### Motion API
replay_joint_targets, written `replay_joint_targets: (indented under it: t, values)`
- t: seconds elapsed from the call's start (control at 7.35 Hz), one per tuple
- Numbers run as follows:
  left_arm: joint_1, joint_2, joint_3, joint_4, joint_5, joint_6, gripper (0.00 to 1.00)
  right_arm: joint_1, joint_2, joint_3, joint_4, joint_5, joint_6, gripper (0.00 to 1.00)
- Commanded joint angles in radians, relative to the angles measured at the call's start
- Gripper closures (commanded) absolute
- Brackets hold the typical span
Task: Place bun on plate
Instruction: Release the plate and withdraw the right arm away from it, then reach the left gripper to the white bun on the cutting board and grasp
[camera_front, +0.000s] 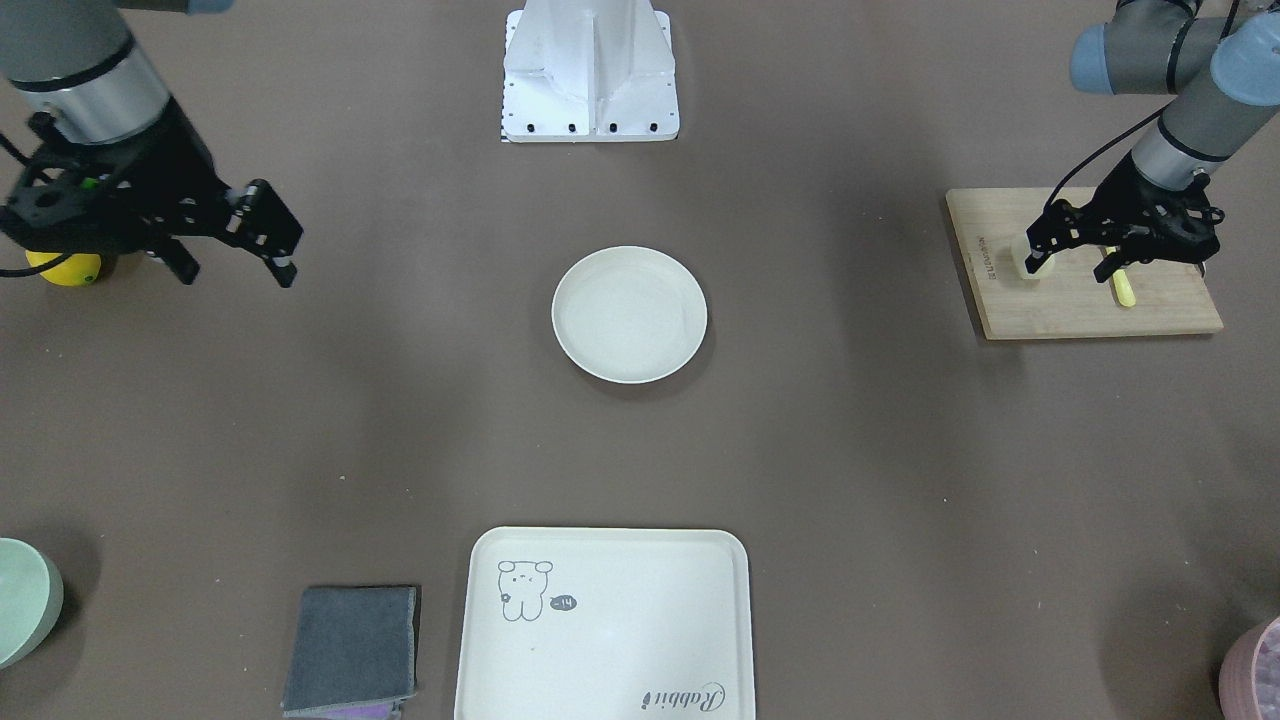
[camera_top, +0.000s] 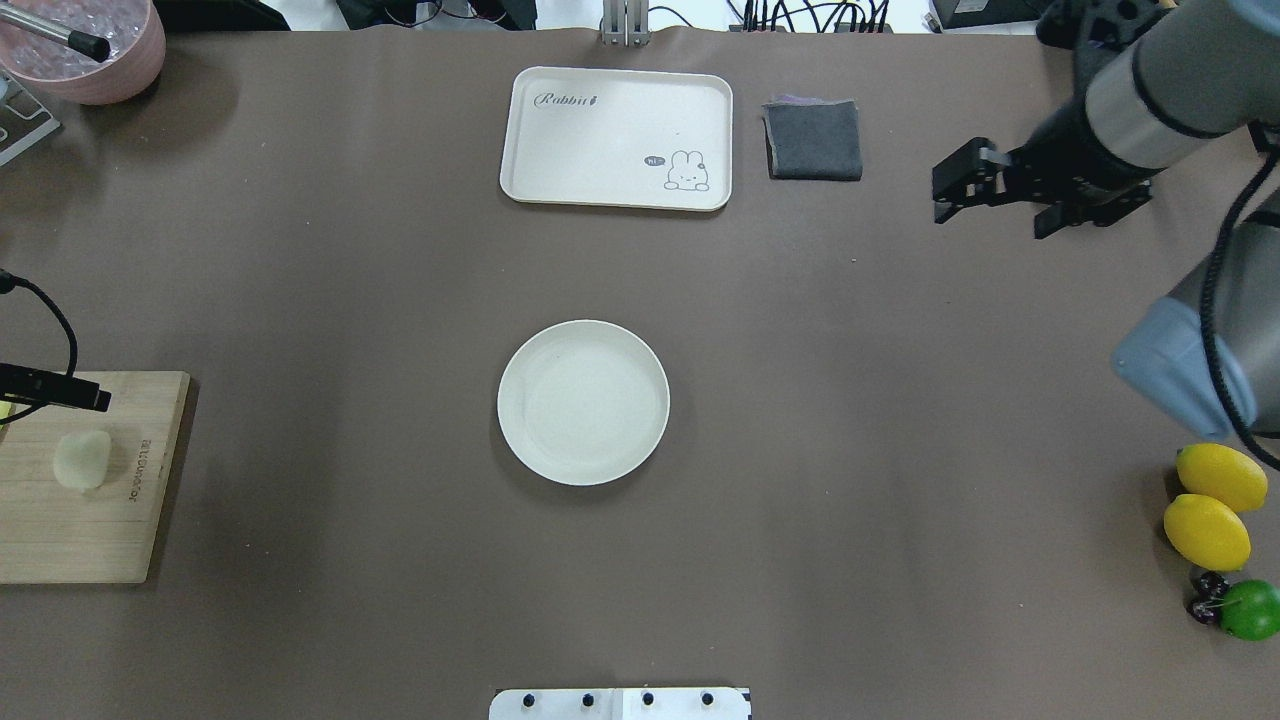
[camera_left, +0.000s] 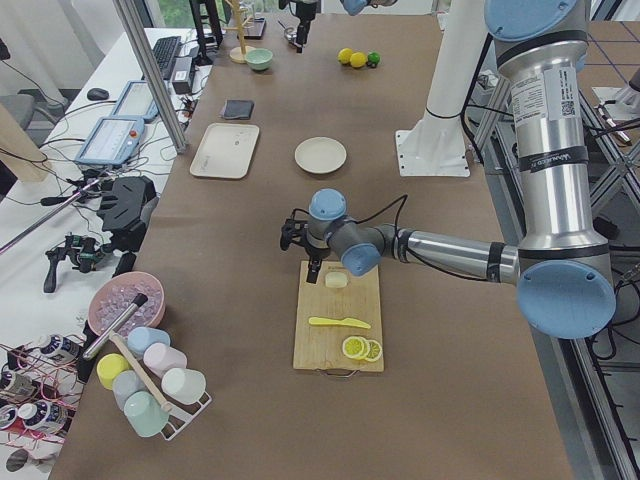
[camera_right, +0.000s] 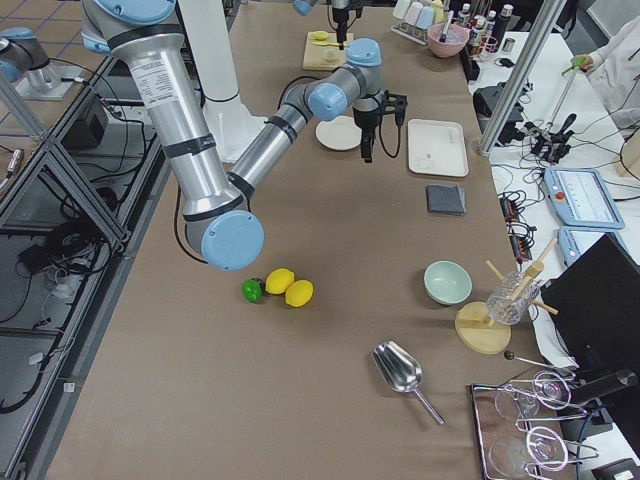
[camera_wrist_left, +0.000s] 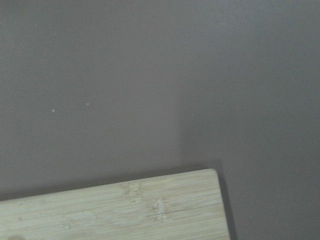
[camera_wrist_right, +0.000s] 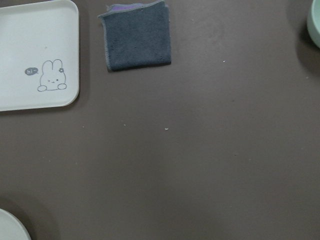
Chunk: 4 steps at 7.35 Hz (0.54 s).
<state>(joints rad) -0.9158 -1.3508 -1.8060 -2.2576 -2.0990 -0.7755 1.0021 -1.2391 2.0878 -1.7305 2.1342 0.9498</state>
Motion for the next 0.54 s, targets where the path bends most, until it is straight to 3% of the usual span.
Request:
replay_joint_targets:
  t: [0.0,0.14,0.41]
  values:
    - [0.067,0.056,0.005,-0.042,0.048,-0.014,0.03,0.158,-0.148,0.047,-0.006,0.102,-0.249,0.0]
    - [0.092,0.053,0.008,-0.056,0.05,-0.056,0.03,0.243,-0.213,0.047,-0.006,0.157,-0.387,0.0]
    - [0.121,0.039,0.02,-0.08,0.051,-0.09,0.1,0.334,-0.301,0.037,-0.007,0.176,-0.578,0.0]
